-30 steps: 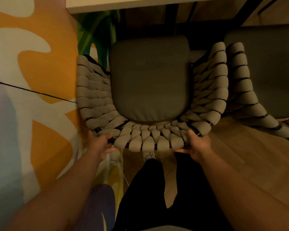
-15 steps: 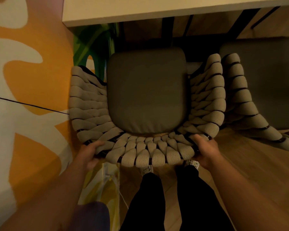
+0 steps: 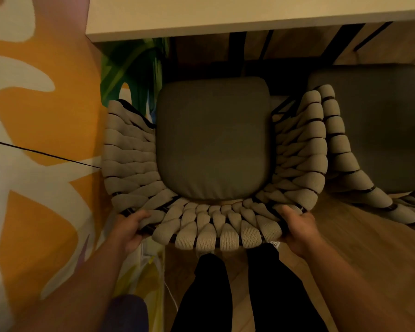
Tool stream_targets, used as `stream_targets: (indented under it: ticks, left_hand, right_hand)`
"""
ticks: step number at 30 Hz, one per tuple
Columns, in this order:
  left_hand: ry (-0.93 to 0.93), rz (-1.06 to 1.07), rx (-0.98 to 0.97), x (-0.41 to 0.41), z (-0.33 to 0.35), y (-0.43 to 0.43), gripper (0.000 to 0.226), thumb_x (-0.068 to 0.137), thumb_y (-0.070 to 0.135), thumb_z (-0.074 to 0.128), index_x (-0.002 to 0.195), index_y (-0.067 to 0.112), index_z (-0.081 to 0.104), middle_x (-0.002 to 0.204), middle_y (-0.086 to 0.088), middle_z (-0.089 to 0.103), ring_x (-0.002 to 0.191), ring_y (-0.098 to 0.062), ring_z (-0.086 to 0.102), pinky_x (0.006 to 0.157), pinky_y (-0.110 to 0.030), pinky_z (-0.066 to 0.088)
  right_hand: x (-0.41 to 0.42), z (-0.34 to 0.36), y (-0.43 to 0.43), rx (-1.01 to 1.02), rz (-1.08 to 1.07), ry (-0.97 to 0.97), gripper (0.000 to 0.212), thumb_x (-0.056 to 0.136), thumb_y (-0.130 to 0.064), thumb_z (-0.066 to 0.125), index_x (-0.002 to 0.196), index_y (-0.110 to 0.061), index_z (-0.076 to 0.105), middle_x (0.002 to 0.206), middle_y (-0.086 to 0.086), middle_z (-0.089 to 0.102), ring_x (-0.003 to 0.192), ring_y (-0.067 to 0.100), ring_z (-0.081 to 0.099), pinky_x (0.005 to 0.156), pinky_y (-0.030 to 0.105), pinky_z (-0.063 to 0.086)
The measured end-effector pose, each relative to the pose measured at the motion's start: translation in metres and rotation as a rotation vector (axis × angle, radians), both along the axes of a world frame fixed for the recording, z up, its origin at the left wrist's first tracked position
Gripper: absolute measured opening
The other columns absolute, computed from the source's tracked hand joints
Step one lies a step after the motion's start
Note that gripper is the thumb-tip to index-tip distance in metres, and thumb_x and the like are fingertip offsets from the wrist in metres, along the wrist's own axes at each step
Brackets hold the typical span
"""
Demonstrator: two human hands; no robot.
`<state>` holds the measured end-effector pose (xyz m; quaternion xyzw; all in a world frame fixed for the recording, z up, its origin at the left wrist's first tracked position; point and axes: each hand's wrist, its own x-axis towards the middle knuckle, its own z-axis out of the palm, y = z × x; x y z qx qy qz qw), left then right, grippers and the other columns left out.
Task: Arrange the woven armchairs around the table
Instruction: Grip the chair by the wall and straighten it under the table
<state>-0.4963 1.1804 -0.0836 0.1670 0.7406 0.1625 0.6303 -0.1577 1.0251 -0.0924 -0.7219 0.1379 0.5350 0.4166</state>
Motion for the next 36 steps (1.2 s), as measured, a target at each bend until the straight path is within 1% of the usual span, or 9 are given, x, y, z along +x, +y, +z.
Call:
stream_targets:
  ticks: [3, 8, 13, 20, 23, 26, 29, 31, 36]
  left_hand:
    - [0.015, -0.009, 0.02, 0.007, 0.004, 0.015, 0.016, 0.096, -0.004, 0.056, 0.096, 0.012, 0.061, 0.1, -0.012, 0.065, 0.088, -0.028, 0.063, 0.091, -0.051, 0.051]
    - [0.03, 0.01, 0.033, -0.004, 0.0, 0.027, 0.036, 0.091, -0.005, 0.063, 0.125, 0.004, 0.058, 0.114, -0.019, 0.067, 0.096, -0.036, 0.067, 0.08, -0.052, 0.056]
    - [0.025, 0.02, 0.041, -0.008, -0.004, 0.027, 0.048, 0.088, -0.003, 0.068, 0.134, 0.003, 0.054, 0.124, -0.022, 0.065, 0.101, -0.038, 0.068, 0.075, -0.05, 0.058]
    - [0.01, 0.039, 0.032, -0.011, 0.0, 0.02, 0.043, 0.088, -0.008, 0.063, 0.13, 0.001, 0.057, 0.12, -0.021, 0.067, 0.101, -0.037, 0.068, 0.077, -0.05, 0.057]
    - [0.016, 0.023, 0.027, -0.014, 0.0, 0.018, 0.032, 0.091, -0.006, 0.061, 0.121, 0.003, 0.061, 0.111, -0.018, 0.068, 0.095, -0.034, 0.067, 0.073, -0.048, 0.056]
    - [0.024, 0.014, 0.029, -0.013, -0.002, 0.022, 0.016, 0.093, -0.005, 0.06, 0.102, 0.009, 0.062, 0.105, -0.016, 0.066, 0.09, -0.032, 0.066, 0.08, -0.05, 0.055]
    - [0.026, -0.001, 0.016, -0.012, -0.002, 0.027, 0.015, 0.094, -0.003, 0.059, 0.1, 0.011, 0.06, 0.104, -0.016, 0.065, 0.089, -0.032, 0.065, 0.084, -0.051, 0.054]
    - [0.016, -0.006, 0.016, -0.014, -0.003, 0.026, 0.015, 0.095, -0.002, 0.059, 0.107, 0.007, 0.06, 0.106, -0.017, 0.065, 0.089, -0.032, 0.065, 0.084, -0.051, 0.055]
    - [0.01, 0.073, 0.11, -0.008, 0.001, 0.018, 0.045, 0.095, 0.003, 0.063, 0.138, 0.009, 0.051, 0.125, -0.012, 0.063, 0.105, -0.031, 0.065, 0.089, -0.051, 0.055]
  right_hand:
    - [0.003, 0.003, 0.016, 0.009, 0.003, -0.015, 0.011, 0.094, -0.009, 0.064, 0.104, -0.013, 0.064, 0.107, 0.017, 0.071, 0.095, 0.039, 0.071, 0.085, 0.064, 0.056]
    - [-0.004, 0.001, 0.022, 0.01, -0.002, -0.005, 0.011, 0.092, -0.006, 0.064, 0.102, -0.008, 0.066, 0.11, 0.022, 0.071, 0.098, 0.043, 0.07, 0.086, 0.07, 0.053]
    - [-0.003, 0.003, 0.023, 0.001, 0.02, -0.018, 0.011, 0.093, -0.007, 0.063, 0.103, -0.008, 0.064, 0.106, 0.02, 0.072, 0.095, 0.041, 0.071, 0.085, 0.068, 0.054]
    - [-0.006, 0.003, 0.021, -0.002, 0.021, -0.011, 0.016, 0.095, -0.01, 0.062, 0.109, -0.004, 0.063, 0.104, 0.018, 0.071, 0.094, 0.039, 0.071, 0.077, 0.059, 0.059]
    - [-0.007, -0.002, 0.02, 0.009, 0.04, 0.007, 0.021, 0.093, -0.01, 0.064, 0.114, -0.003, 0.065, 0.108, 0.02, 0.072, 0.096, 0.04, 0.072, 0.08, 0.063, 0.058]
    - [-0.008, -0.005, 0.022, -0.002, 0.044, 0.004, 0.023, 0.092, -0.011, 0.065, 0.114, -0.003, 0.065, 0.108, 0.02, 0.073, 0.095, 0.039, 0.072, 0.081, 0.064, 0.057]
    - [-0.011, -0.005, 0.023, 0.0, 0.025, 0.003, 0.025, 0.091, -0.008, 0.065, 0.115, 0.001, 0.064, 0.109, 0.023, 0.071, 0.096, 0.041, 0.071, 0.081, 0.063, 0.057]
    - [-0.012, -0.003, 0.024, 0.001, 0.018, 0.003, 0.026, 0.092, -0.007, 0.064, 0.116, 0.002, 0.062, 0.11, 0.024, 0.07, 0.098, 0.042, 0.07, 0.081, 0.06, 0.058]
    - [-0.016, 0.009, 0.023, 0.032, 0.032, 0.002, 0.016, 0.096, -0.015, 0.063, 0.11, -0.007, 0.062, 0.109, 0.015, 0.07, 0.097, 0.035, 0.069, 0.069, 0.048, 0.059]
